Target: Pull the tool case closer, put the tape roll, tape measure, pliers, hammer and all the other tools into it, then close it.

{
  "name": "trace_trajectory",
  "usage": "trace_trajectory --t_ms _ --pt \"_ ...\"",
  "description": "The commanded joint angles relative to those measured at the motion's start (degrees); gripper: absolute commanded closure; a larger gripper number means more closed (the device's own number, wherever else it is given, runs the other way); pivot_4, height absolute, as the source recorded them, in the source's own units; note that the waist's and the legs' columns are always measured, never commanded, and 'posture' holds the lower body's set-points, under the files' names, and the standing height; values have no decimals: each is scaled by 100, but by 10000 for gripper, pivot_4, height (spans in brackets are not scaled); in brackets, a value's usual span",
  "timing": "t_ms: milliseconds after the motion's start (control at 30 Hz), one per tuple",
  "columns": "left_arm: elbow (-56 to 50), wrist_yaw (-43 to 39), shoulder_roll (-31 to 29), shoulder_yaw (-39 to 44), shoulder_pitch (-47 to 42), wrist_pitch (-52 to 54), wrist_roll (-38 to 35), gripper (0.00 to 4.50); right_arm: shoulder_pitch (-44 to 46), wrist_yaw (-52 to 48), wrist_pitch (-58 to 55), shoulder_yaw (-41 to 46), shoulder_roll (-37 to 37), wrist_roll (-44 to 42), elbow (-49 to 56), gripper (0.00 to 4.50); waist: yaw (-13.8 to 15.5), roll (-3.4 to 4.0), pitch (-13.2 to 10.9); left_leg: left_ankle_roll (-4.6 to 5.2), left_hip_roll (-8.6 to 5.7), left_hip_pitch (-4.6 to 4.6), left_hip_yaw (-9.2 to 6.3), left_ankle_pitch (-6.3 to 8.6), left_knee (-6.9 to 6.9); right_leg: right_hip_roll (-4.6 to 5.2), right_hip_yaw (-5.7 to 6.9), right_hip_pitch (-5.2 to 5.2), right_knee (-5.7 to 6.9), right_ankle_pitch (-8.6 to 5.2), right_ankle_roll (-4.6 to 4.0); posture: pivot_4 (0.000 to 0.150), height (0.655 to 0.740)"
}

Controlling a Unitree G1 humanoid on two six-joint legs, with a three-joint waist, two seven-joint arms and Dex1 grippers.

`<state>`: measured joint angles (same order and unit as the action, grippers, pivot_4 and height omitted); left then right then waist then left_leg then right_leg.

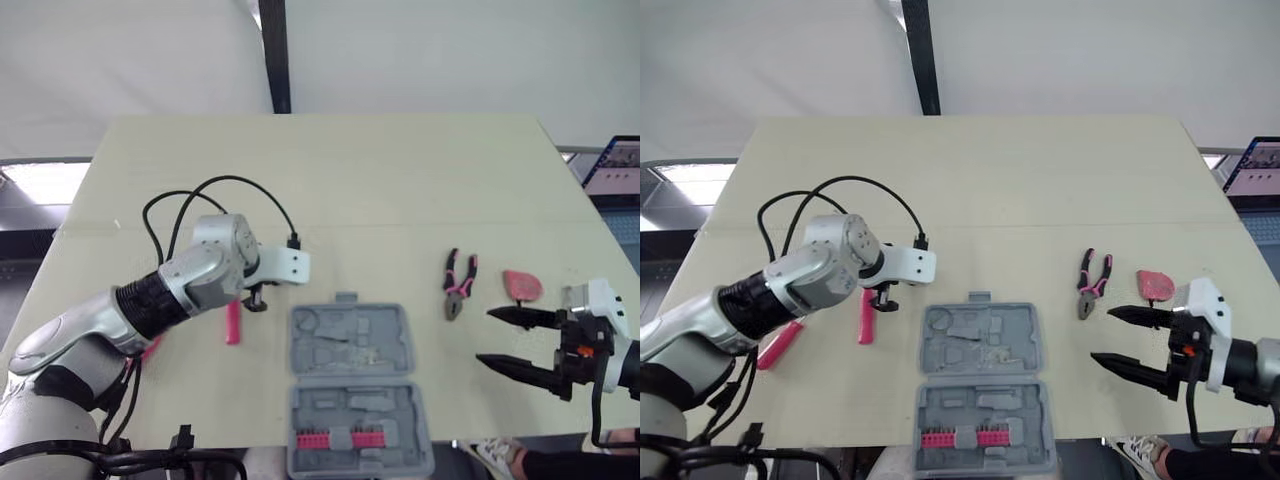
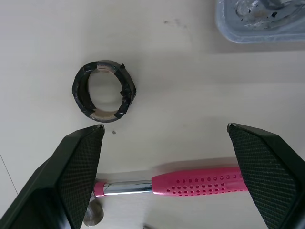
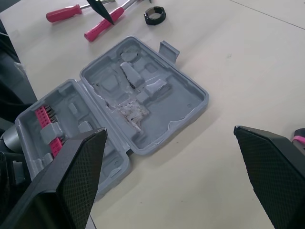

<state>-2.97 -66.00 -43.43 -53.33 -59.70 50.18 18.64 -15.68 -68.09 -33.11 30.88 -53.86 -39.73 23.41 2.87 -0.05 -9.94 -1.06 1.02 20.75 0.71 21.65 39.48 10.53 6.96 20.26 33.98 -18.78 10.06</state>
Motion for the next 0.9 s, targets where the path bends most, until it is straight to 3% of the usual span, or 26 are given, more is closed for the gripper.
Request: trace_trajectory --t_ms 33,433,667,767,900 --pt "315 8 155 233 20 -289 154 704 -110 59 -70 307 -29 -121 240 0 21 0 0 0 0 4 -2 0 6 0 1 0 2 0 0 1500 7400" --pt "1804 289 877 522 24 -1284 421 704 -216 178 -129 399 -15 -104 364 0 18 0 0 4 0 46 -11 2 42 0 10 26 19 1 2 1500 7400" --pt "2057 76 1013 678 57 -1435 558 704 -240 205 -123 416 -35 -98 358 0 15 0 0 4 0 46 -10 2 44 1 11 27 23 1 2 1500 7400" --pt "2049 26 1038 734 108 -1407 614 8638 -190 250 -103 347 -19 -94 348 0 11 0 0 4 0 46 -11 2 44 0 11 27 24 1 2 1500 7400" --pt "2042 -43 1032 802 152 -1396 694 28282 -139 287 -74 268 9 -65 332 0 19 0 0 4 0 46 -11 2 45 1 12 27 25 1 2 1500 7400"
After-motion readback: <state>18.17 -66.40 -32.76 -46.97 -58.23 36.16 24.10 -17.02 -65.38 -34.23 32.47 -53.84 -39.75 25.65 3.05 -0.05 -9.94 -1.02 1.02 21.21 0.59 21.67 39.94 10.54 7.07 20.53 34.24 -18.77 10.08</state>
